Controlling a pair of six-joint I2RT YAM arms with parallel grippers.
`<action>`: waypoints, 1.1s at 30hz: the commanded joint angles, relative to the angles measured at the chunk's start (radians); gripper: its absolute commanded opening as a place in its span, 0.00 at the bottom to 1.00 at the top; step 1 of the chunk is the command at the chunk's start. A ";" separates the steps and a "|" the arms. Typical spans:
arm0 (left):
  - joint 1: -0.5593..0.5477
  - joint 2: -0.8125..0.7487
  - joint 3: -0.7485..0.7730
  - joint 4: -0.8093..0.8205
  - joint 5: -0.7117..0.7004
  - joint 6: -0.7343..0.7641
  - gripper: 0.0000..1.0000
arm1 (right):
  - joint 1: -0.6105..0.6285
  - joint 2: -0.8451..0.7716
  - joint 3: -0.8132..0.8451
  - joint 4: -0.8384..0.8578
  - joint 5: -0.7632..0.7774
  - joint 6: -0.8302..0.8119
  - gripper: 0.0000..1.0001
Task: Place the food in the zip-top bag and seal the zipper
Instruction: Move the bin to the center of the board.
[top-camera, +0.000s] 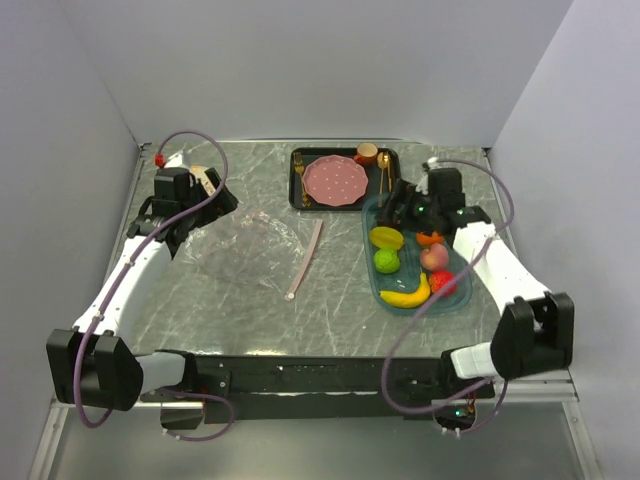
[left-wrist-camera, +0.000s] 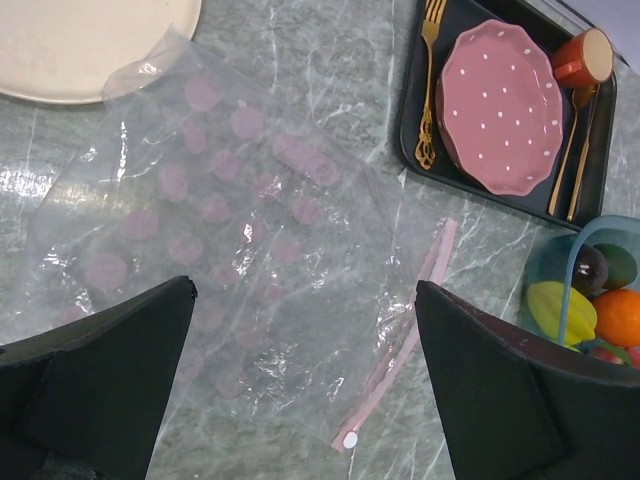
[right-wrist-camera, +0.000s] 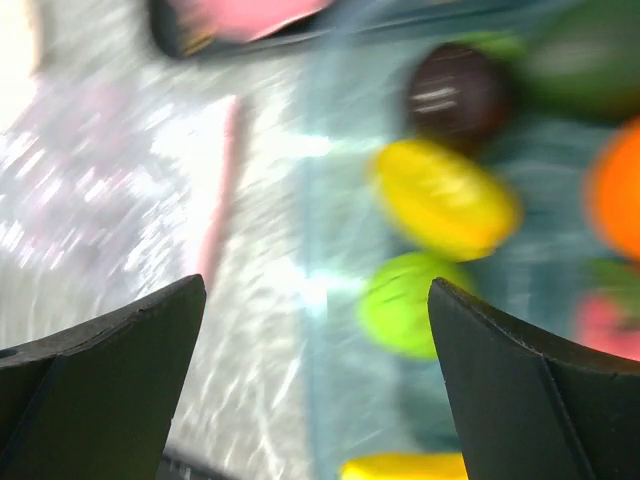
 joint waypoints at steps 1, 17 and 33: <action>0.001 -0.028 0.016 0.029 0.027 0.027 0.99 | 0.031 -0.145 -0.072 -0.046 -0.020 -0.001 1.00; 0.001 -0.063 -0.012 0.032 0.047 0.017 0.99 | 0.043 0.374 0.392 -0.072 0.067 -0.065 1.00; 0.001 -0.022 0.002 0.043 0.054 0.019 0.99 | 0.042 0.488 0.468 -0.147 0.168 -0.058 1.00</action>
